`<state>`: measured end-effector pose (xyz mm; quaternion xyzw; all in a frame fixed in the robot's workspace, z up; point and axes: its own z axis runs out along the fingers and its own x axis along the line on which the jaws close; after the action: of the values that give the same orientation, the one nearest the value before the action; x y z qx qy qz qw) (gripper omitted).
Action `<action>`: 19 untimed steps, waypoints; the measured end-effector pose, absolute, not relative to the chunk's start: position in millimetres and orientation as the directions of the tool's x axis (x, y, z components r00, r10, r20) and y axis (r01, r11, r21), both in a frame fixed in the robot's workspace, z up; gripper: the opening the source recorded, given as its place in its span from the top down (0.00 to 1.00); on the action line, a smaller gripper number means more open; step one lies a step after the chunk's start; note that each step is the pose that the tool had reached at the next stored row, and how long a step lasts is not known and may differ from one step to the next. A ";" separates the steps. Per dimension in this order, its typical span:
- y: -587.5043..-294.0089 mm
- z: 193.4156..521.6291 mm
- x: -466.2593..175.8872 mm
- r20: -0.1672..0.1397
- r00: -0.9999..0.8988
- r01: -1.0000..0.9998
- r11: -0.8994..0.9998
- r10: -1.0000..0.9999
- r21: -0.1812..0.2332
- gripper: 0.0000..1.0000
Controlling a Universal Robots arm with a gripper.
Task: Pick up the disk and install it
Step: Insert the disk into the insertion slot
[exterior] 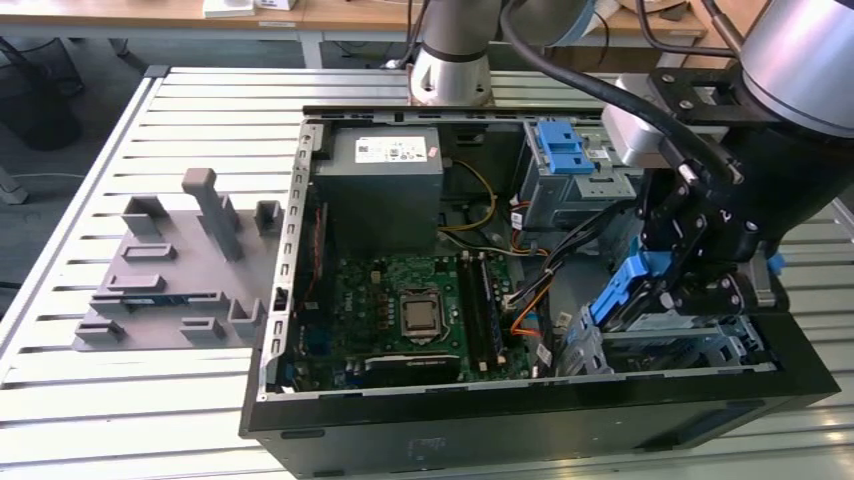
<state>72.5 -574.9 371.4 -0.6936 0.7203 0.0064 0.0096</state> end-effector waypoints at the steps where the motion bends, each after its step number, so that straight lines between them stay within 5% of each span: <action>1: -574.9 370.9 72.5 -0.023 -0.038 -0.999 0.038 -0.999 -0.004 0.64; 19: -574.9 366.1 71.4 -0.021 -0.038 -0.999 0.038 -0.999 -0.006 0.64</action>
<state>71.4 -574.9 366.1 -0.6935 0.7203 0.0053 0.0095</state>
